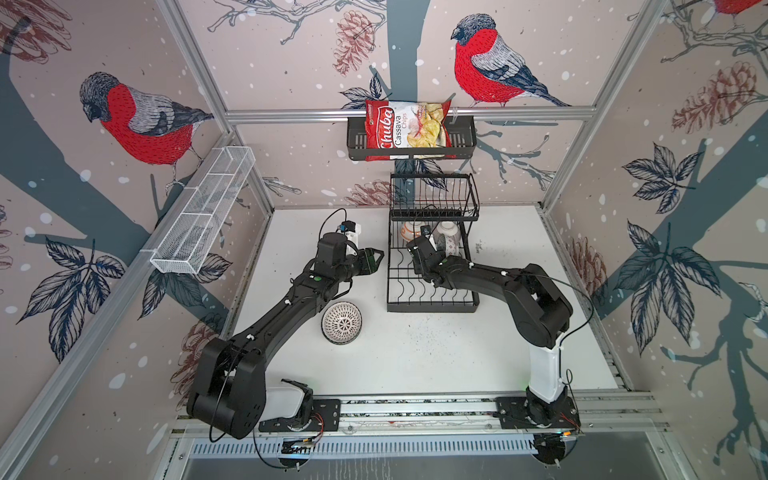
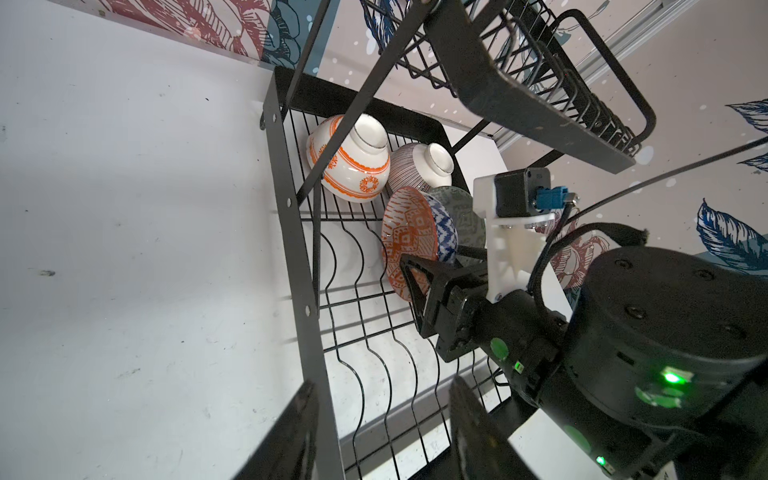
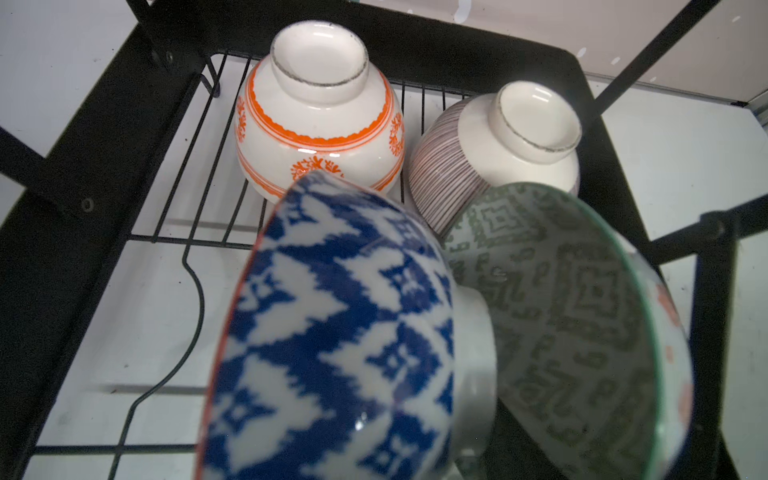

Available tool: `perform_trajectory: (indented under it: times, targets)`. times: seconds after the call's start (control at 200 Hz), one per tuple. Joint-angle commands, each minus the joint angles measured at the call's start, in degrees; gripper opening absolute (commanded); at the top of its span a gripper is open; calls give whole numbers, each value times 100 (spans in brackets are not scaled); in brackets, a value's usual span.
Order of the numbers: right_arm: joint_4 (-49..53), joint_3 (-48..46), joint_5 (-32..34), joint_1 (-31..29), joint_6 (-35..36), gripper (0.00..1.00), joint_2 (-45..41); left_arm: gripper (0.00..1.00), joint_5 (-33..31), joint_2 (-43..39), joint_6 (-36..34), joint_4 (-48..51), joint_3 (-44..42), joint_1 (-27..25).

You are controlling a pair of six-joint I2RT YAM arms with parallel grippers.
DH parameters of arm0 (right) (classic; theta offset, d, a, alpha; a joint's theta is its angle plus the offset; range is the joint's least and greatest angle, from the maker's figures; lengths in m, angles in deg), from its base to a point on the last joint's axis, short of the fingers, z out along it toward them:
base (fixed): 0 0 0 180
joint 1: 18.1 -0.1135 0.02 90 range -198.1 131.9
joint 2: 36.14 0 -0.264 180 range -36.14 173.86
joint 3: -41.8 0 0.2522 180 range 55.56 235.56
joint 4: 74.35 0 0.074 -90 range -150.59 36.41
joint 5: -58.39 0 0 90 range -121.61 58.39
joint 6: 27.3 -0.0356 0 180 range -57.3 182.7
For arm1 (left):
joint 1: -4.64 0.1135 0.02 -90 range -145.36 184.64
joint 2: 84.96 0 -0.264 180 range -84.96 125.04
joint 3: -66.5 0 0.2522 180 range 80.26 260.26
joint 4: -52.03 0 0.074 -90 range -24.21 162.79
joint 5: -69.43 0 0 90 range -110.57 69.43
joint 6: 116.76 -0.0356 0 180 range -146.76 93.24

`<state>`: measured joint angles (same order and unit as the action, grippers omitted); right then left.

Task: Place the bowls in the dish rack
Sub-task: 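Lower the blue-and-orange bowl into the rack beside the green-patterned bowl with the right gripper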

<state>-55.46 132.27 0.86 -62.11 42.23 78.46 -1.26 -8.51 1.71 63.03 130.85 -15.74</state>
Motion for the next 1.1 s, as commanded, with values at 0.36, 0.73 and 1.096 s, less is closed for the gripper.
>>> perform_trajectory:
  times: [0.36,0.73,1.096]
  targets:
    - [85,-59,-479,103,-727,50,129,51,-24,-15,-84,-5,-60,34]
    - [46,-187,-711,210,-898,66,10,51,-26,-12,-69,-23,-94,38]
    - [-11,-273,-804,235,-891,78,-166,51,-21,-28,-48,-53,-149,35]
